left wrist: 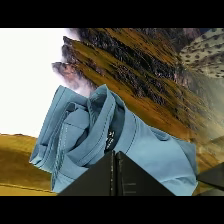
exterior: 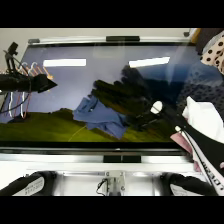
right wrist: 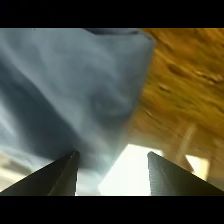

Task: Fold the shirts.

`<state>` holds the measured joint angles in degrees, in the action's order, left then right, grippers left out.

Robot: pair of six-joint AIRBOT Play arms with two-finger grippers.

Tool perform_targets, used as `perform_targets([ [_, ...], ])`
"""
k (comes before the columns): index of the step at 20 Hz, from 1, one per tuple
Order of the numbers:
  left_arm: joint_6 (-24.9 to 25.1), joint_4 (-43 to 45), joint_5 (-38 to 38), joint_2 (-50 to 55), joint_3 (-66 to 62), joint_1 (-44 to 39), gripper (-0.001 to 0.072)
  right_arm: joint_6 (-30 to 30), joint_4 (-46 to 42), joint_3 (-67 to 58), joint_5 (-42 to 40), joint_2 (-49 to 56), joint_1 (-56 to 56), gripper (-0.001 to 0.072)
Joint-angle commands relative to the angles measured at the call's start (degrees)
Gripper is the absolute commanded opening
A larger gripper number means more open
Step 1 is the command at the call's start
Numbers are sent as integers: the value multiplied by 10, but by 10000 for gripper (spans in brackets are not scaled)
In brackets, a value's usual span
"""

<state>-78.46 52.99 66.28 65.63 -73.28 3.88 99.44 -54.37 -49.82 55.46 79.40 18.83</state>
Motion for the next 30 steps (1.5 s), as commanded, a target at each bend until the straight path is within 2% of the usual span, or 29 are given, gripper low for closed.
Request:
perform_targets([
  [1,0,0,0,0,0,0,35,14,24,12,-88,7,32,557],
  [3,0,0,0,0,0,0,35,12,58,12,-91,32,47,556],
  [5,0,0,0,0,0,0,35,-19,104,11,-95,56,61,553],
  [7,0,0,0,0,0,0,35,-50,132,11,-107,57,65,306],
  [10,0,0,0,0,0,0,35,-94,135,-12,-118,36,50,75],
  [12,0,0,0,0,0,0,35,-139,135,-53,-101,6,21,74],
  [14,0,0,0,0,0,0,35,-155,133,-119,-39,-25,-23,74],
  [18,0,0,0,0,0,0,35,-103,115,-275,160,-63,-148,75],
  [21,0,0,0,0,0,0,35,-71,-19,-374,309,-74,-247,74],
  [23,0,0,0,0,0,0,35,-72,-107,-419,377,-75,-320,74],
  [26,0,0,0,0,0,0,35,-102,-122,-454,389,-75,-407,75],
  [30,-1,0,0,0,0,0,35,-121,-154,-463,340,-73,-451,74],
])
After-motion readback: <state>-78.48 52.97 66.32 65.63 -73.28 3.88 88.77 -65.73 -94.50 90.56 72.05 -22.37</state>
